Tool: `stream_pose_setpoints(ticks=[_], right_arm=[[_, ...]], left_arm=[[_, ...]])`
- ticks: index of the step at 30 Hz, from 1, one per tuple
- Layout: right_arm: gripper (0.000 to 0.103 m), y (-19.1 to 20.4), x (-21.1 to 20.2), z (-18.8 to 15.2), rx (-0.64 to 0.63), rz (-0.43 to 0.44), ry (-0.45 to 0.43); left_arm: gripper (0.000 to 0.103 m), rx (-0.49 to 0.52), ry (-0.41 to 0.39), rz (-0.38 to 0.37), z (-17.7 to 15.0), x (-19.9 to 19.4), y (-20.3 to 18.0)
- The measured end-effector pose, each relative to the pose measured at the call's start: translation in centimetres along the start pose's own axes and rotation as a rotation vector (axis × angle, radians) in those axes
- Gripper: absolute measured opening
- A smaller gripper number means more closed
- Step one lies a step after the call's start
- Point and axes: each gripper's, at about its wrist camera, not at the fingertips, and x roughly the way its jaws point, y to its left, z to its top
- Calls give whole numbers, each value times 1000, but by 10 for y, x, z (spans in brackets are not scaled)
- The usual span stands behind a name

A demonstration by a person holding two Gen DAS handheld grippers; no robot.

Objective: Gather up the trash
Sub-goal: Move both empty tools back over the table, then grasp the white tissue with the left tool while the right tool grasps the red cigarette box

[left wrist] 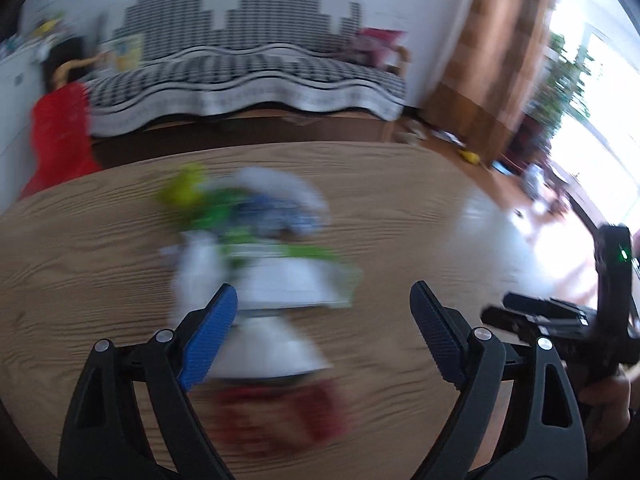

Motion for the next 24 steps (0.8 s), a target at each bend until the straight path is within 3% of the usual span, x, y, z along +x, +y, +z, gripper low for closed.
stream_pose_setpoints(ticks=[4, 8, 14, 19, 22, 23, 24], right_arm=[[77, 61, 26, -9, -110, 28, 48], [78, 100, 43, -23, -192, 47, 90], [80, 122, 55, -41, -262, 48, 135], [80, 128, 57, -43, -267, 55, 144], [80, 131, 57, -42, -268, 66, 147], [81, 134, 58, -42, -270, 70, 146], [81, 137, 60, -41, -272, 72, 148]], left_arm=[[87, -70, 16, 78, -4, -3, 75], [87, -106, 64, 97, -11, 13, 111], [87, -6, 116, 75, -17, 56, 106], [84, 14, 128, 22, -19, 79, 101], [58, 6, 124, -21, -18, 78, 99], [34, 8, 123, -25, -17, 74, 96], [19, 14, 126, -15, -16, 72, 95]])
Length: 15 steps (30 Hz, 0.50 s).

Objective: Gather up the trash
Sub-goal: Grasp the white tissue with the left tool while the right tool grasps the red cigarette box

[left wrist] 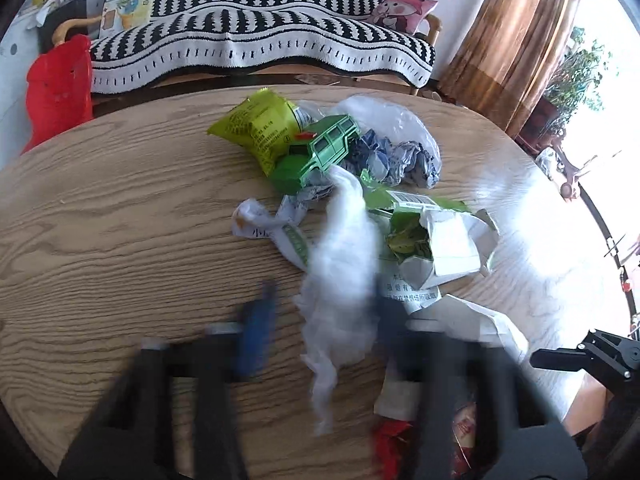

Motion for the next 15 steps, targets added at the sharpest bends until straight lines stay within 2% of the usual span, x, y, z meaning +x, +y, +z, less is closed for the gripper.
stream_pose_setpoints(ticks=[9, 15], right_arm=[[94, 34, 10, 2, -40, -6, -2], [96, 58, 32, 0, -99, -106, 22]], left_arm=[[17, -43, -119, 60, 6, -59, 8], [17, -58, -138, 72, 4, -72, 15]])
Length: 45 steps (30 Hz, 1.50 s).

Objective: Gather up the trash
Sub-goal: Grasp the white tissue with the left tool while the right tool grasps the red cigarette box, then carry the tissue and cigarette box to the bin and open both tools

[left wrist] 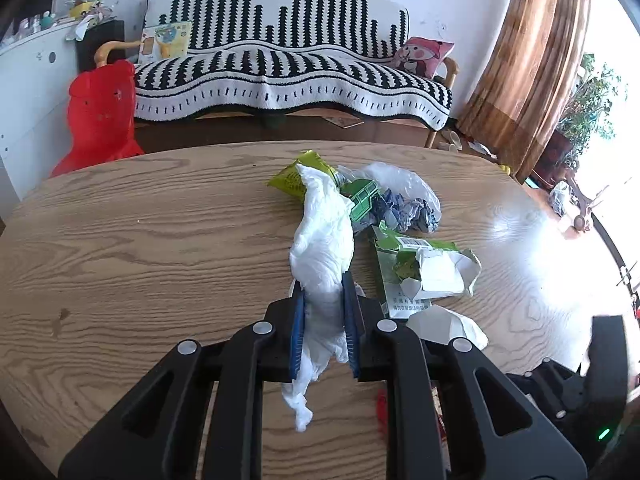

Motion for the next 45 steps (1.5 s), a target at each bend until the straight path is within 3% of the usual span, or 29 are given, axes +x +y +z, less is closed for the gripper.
stream_pose_setpoints(ticks=[2, 5, 14, 22, 28, 34, 40, 45], right_arm=[[96, 3, 2, -1, -7, -26, -16], [88, -1, -3, -2, 14, -9, -32], [86, -34, -50, -12, 45, 1, -102], [86, -127, -101, -44, 210, -64, -176], [86, -234, -143, -97, 415, -175, -215], [86, -341, -177, -179, 620, -304, -220], [86, -419, -199, -264, 804, -371, -209], [86, -454, -208, -323, 914, -381, -194]], left_arm=[[17, -5, 3, 6, 0, 1, 0], [17, -7, 9, 8, -1, 2, -1], [17, 35, -6, -4, 0, -4, -30], [17, 69, -19, -79, 4, -8, -91], [17, 162, 15, -190, -5, 6, -183], [17, 301, 62, -302, -33, 22, -299], [17, 425, 146, -446, -86, 44, -420], [17, 518, 211, -545, -134, 61, -503]])
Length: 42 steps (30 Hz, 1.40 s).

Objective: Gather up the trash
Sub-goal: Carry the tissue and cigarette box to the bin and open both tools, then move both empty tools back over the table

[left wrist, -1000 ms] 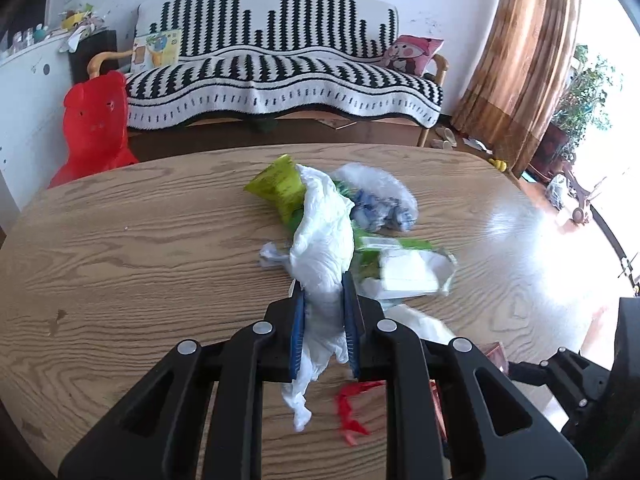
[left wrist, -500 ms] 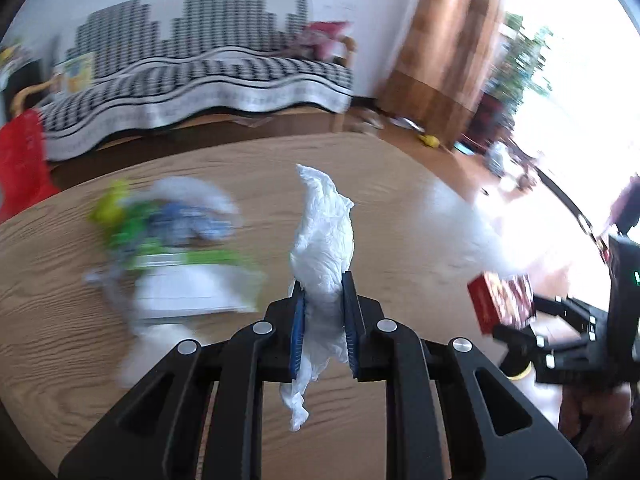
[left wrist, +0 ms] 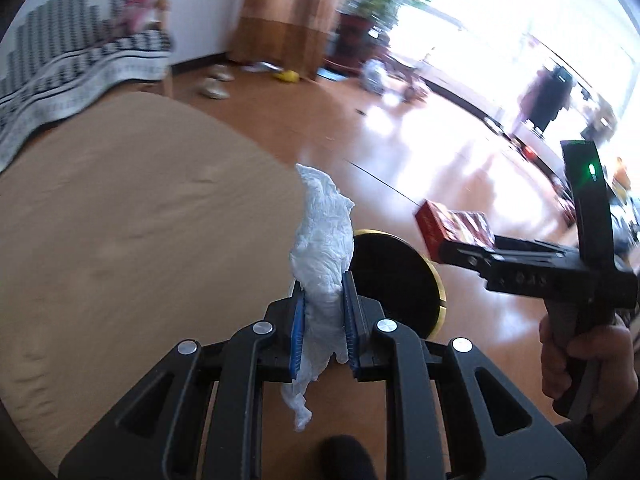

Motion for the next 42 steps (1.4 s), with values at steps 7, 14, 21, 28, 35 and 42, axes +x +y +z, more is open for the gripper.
stream_pose_setpoints(ticks=[7, 14, 21, 28, 35, 42], right_arm=[[86, -59, 9, -9, 94, -12, 39], [86, -69, 14, -8, 118, -5, 49], [86, -67, 14, -6, 124, 0, 46], [86, -66, 15, -9, 140, -6, 47], [86, -60, 16, -7, 138, 0, 50], [87, -50, 18, -3, 134, -1, 46]], left_arm=[[17, 58, 107, -84, -7, 82, -51], [17, 67, 166, -94, -4, 127, -53], [17, 61, 163, -99, 0, 138, -56], [64, 68, 125, -98, -1, 129, -60], [68, 79, 103, -109, 2, 109, -60], [76, 75, 77, -95, 5, 80, -46]])
